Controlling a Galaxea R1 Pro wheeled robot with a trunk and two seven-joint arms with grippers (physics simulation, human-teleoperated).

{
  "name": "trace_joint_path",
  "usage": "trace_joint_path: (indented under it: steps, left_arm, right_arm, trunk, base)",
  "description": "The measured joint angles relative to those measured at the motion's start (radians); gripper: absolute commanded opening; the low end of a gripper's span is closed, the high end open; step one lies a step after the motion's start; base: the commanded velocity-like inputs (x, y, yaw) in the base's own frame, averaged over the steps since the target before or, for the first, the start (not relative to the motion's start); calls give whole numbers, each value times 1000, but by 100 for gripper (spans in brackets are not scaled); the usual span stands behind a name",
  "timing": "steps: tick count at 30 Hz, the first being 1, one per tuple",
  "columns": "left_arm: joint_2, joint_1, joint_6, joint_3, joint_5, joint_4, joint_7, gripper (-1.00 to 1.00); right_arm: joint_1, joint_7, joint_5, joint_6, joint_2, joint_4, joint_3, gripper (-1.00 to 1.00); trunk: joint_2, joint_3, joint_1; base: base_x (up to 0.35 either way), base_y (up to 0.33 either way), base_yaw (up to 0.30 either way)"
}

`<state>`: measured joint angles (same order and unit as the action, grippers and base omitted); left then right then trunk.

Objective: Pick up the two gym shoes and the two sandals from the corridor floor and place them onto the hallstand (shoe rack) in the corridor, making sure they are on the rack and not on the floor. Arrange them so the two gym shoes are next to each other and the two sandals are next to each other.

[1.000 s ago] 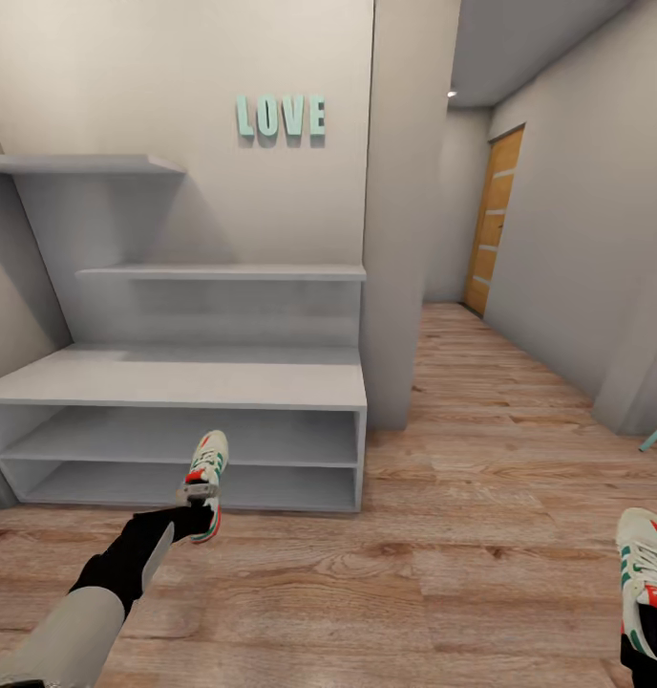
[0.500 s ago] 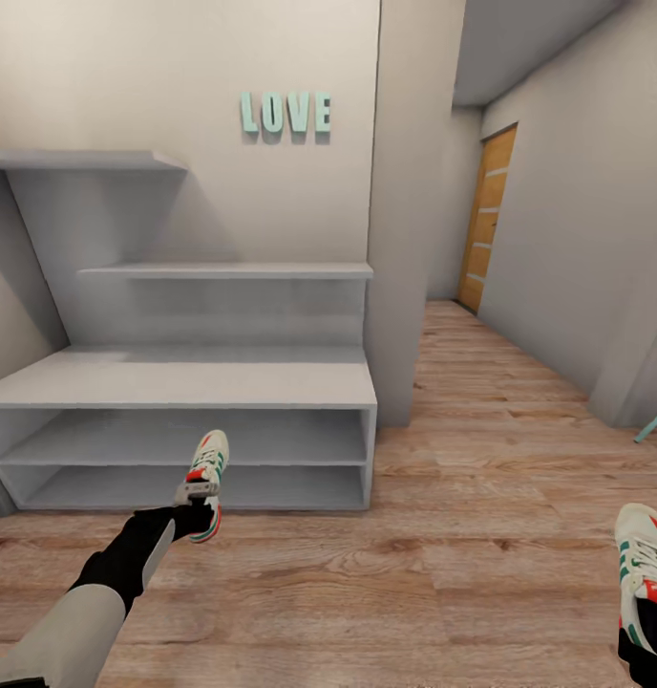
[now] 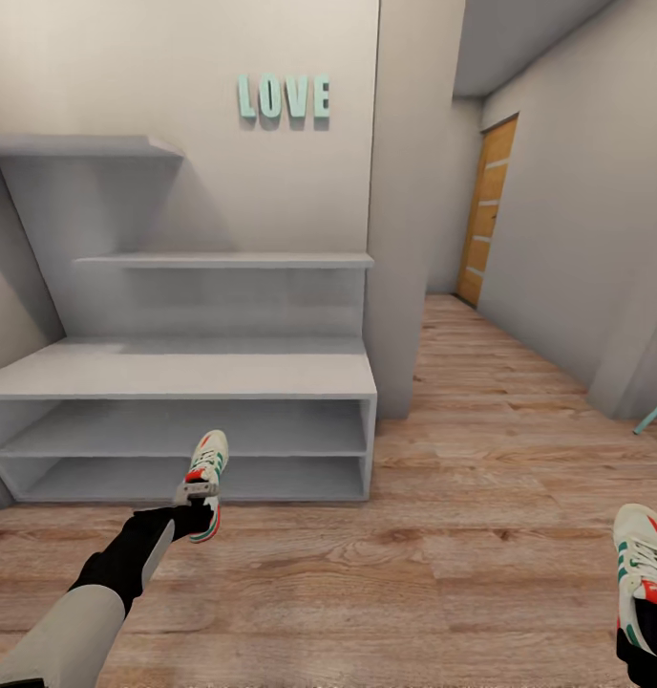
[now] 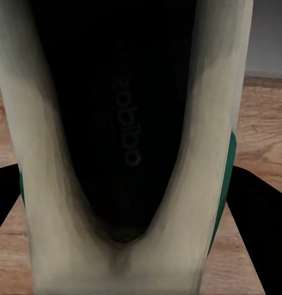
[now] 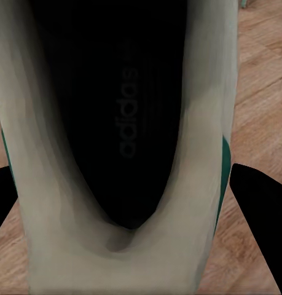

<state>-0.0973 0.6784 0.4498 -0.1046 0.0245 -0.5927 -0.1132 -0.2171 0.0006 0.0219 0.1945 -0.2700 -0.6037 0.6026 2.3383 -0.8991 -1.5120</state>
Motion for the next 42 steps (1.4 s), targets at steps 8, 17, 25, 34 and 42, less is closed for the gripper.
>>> trace_joint_path:
  steps: [8, 17, 25, 34, 42]
  left_arm:
    - [0, 10, 1, -1, 0, 1, 0, -100]
    - [0, 10, 1, 0, -2, 0, 0, -100]
    - [2, 3, -9, 0, 26, -3, 10, -100]
    - [2, 8, -8, 1, 30, -2, 12, -100]
    - [14, 29, 2, -1, 58, -3, 55, -100]
  right_arm:
    - [0, 0, 0, 0, 0, -1, -1, -100]
    - [0, 0, -4, 4, 1, 1, -6, -100]
    - [0, 1, -7, 3, 9, 2, -5, -100]
    - [0, -3, -4, 0, 18, -6, 0, -100]
    - [0, -4, -4, 0, 18, -6, 1, -100]
  trunk:
    - [56, -38, -31]
    - [91, -59, -50]
    - [91, -59, -50]
    - [154, -91, -84]
    - [163, -134, -91]
  base:
    - [0, 0, 0]
    - [0, 0, 0]
    - [0, 0, 0]
    - [0, 0, 0]
    - [0, 0, 0]
